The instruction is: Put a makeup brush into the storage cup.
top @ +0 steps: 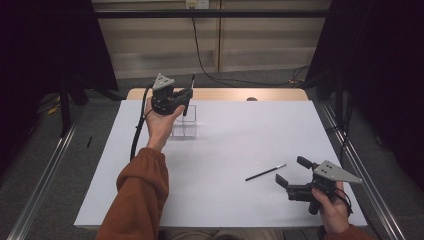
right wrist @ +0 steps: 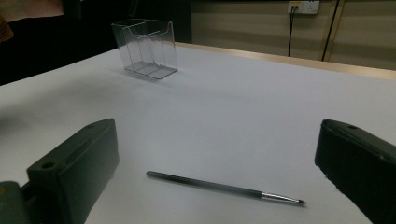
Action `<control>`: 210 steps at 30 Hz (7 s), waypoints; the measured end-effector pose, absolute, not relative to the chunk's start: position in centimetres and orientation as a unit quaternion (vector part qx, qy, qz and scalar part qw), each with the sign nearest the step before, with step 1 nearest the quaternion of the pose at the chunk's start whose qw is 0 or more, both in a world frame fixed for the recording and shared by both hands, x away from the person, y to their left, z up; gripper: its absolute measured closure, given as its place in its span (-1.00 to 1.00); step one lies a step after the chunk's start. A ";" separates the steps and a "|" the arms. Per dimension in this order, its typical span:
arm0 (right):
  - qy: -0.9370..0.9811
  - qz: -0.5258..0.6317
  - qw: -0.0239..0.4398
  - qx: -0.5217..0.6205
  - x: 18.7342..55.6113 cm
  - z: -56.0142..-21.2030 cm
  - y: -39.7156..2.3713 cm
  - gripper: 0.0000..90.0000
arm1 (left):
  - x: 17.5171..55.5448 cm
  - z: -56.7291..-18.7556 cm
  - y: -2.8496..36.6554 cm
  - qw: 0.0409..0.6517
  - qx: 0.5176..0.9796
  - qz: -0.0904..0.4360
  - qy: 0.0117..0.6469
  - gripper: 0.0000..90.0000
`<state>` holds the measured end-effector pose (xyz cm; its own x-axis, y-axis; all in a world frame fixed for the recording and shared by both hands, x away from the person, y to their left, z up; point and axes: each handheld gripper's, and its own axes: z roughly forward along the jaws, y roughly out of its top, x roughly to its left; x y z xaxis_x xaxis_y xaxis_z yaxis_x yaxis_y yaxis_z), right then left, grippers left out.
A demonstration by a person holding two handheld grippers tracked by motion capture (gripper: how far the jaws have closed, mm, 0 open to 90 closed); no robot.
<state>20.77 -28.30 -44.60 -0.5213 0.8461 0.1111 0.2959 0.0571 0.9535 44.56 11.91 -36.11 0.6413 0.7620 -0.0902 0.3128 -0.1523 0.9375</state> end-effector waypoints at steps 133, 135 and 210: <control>0.682 0.539 0.252 0.425 20.9 -44.7 -28.3 -1.00 | 40.2 -39.9 17.2 0.521 0.723 0.198 0.409 -0.91; 0.682 0.539 0.253 0.425 20.9 -44.7 -28.3 -1.00 | 39.9 -39.8 17.5 0.525 0.719 0.199 0.410 -0.93; 0.680 0.538 0.256 0.427 20.8 -44.7 -28.4 -1.00 | 27.4 -42.2 24.0 0.529 0.713 0.229 0.399 -0.90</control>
<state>20.82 -28.39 -44.72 -0.5043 0.8563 0.1118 0.3056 0.0559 0.9505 27.40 24.01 -42.23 0.5767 0.8115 -0.0945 0.3264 -0.1229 0.9372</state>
